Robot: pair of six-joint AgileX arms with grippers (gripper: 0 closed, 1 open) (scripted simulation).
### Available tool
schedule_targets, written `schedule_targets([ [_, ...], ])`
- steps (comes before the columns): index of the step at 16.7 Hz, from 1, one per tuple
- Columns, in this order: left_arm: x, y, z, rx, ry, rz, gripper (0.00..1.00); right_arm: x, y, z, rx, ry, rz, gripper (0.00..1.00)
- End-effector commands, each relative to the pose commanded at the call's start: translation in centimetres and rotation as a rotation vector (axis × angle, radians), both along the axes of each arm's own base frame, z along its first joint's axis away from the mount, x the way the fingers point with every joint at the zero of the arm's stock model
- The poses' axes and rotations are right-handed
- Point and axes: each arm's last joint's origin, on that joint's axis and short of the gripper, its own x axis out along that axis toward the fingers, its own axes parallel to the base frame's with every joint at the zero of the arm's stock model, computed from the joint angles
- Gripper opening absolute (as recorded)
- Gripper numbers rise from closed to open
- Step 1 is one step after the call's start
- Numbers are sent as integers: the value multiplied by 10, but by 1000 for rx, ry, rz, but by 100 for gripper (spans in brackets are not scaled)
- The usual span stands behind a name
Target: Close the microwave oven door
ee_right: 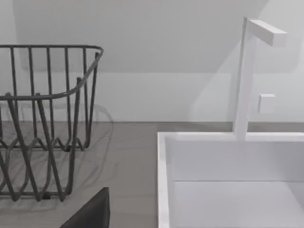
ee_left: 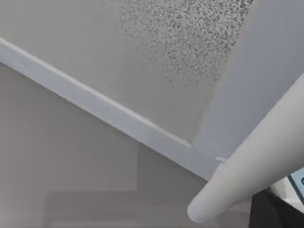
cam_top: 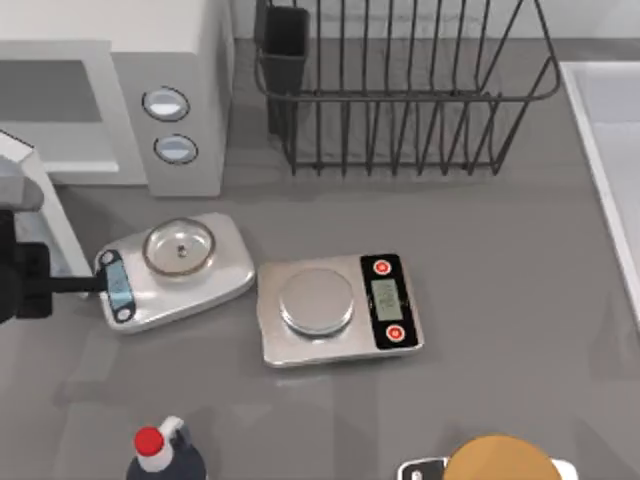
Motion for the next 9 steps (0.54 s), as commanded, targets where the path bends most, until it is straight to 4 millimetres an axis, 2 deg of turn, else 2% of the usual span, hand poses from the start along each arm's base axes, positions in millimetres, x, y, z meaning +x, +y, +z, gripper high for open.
schedule_targets([
  [5,46,-1,-8,0,-2,1,0,0,0,0,0,0,0,100],
  [9,60,0,-17,3,13,0,0,0,0,0,0,0,0,100],
])
